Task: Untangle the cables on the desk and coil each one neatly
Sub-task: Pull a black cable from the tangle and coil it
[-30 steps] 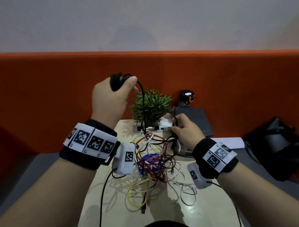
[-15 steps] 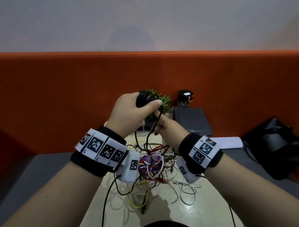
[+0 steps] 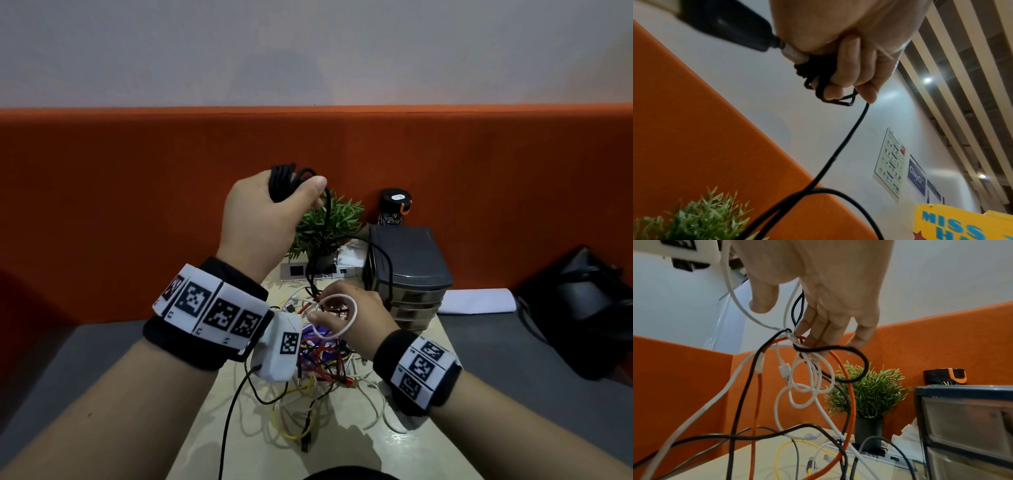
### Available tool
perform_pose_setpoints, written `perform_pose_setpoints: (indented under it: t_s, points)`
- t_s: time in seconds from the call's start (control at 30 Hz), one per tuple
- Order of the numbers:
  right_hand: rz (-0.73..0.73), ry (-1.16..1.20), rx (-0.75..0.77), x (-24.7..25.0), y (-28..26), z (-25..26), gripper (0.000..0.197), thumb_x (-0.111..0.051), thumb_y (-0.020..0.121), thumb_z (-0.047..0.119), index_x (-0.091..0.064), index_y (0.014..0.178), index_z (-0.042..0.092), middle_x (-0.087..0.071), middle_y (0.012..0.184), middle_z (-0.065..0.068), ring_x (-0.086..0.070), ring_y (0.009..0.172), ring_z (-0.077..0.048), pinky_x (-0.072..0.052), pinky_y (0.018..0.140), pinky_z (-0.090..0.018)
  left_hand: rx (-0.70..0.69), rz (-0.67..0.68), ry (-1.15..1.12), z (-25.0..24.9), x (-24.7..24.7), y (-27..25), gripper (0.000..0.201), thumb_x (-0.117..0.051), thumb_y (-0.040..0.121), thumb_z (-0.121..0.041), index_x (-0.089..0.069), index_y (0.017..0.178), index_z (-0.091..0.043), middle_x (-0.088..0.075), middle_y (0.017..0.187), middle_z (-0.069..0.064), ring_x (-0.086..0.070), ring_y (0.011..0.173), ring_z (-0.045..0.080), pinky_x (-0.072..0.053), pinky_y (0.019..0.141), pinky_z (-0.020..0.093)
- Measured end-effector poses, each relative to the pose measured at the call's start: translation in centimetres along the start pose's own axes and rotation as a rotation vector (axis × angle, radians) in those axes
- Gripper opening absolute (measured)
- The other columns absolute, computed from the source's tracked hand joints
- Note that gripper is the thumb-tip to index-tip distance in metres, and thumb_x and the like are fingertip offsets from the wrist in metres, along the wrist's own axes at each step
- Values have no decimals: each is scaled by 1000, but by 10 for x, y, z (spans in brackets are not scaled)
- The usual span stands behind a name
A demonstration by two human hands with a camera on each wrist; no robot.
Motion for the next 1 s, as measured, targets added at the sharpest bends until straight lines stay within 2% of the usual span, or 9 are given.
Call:
perform_pose_setpoints:
  t_s: [0.13, 0.27, 0.33, 0.43, 0.5, 0.67, 0.83, 0.93, 1.0]
  points:
    - [-62, -24, 68, 1, 2, -7, 16, -59, 87, 42, -54, 79, 30, -57, 76, 17, -54, 81, -8, -34, 101, -44, -36, -89, -13, -12, 19, 12, 29, -65, 85, -38, -65, 58, -25, -53, 46, -7, -49, 46, 14, -42, 51, 32]
    - [-52, -107, 42, 6, -2, -25, 18, -59, 89, 34, -50, 74, 33, -59, 78, 13, -53, 83, -10, -10, 117, -42, -15, -278, -101, -6, 61, 35, 25, -68, 79, -38, -67, 57, -25, -51, 39, -9, -47, 43, 15, -38, 50, 28]
    - [-71, -79, 62, 10, -4, -26, 27, -63, 88, 32, -45, 69, 39, -64, 87, 12, -57, 92, -12, -8, 118, -42, -22, -322, -145, -5, 71, 41, 24, -69, 77, -35, -67, 57, -23, -49, 38, -8, -45, 40, 15, -37, 49, 28]
    - [-106, -85, 124, 12, -7, -29, 6, -69, 84, 31, -63, 84, 32, -64, 106, 8, -56, 106, -17, -26, 111, -46, -49, -403, -197, -10, 85, 43, 24, -68, 78, -31, -65, 54, -25, -50, 42, -8, -43, 39, 14, -37, 46, 28]
    - [-162, -97, 144, 16, -10, -38, 10, -73, 80, 35, -64, 83, 33, -54, 104, 8, -55, 100, -19, -42, 92, -43, -56, -444, -276, -10, 95, 45, 26, -67, 78, -29, -64, 53, -26, -52, 48, -3, -41, 40, 13, -35, 45, 29]
    - [-88, -234, 2, 12, -8, -68, 12, -63, 87, 41, -66, 92, 31, -62, 84, 11, -59, 90, -17, -36, 87, -37, -93, -474, -255, -12, 101, 44, 22, -65, 81, -32, -64, 61, -21, -48, 46, -5, -41, 40, 14, -36, 45, 30]
    - [-8, -177, -243, 7, -14, -122, 7, -63, 88, 31, -65, 94, 27, -71, 88, 2, -65, 89, -21, -50, 80, -34, 4, -622, -350, 6, 115, 42, 24, -64, 79, -28, -59, 56, -27, -46, 47, -10, -36, 40, 9, -34, 46, 26]
    - [91, -232, -278, -3, -20, -125, 16, -60, 91, 23, -67, 104, 24, -70, 101, 0, -64, 98, -21, -48, 80, -26, 24, -547, -203, 8, 104, 48, 20, -64, 78, -29, -62, 59, -23, -45, 41, -10, -39, 38, 9, -35, 44, 26]
    - [212, -332, -271, -15, -16, -119, 24, -53, 94, 20, -65, 115, 18, -67, 113, -3, -61, 106, -24, -46, 85, -26, 43, -365, -8, 12, 77, 50, 22, -64, 78, -37, -66, 61, -24, -49, 40, -10, -45, 41, 8, -38, 46, 27]
Point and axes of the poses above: each hand's wrist, its own y-axis towards the middle knuckle, its own x-axis out of the back of the hand, z = x × y, the point moved 10 cm from there along y, towards the middle knuckle
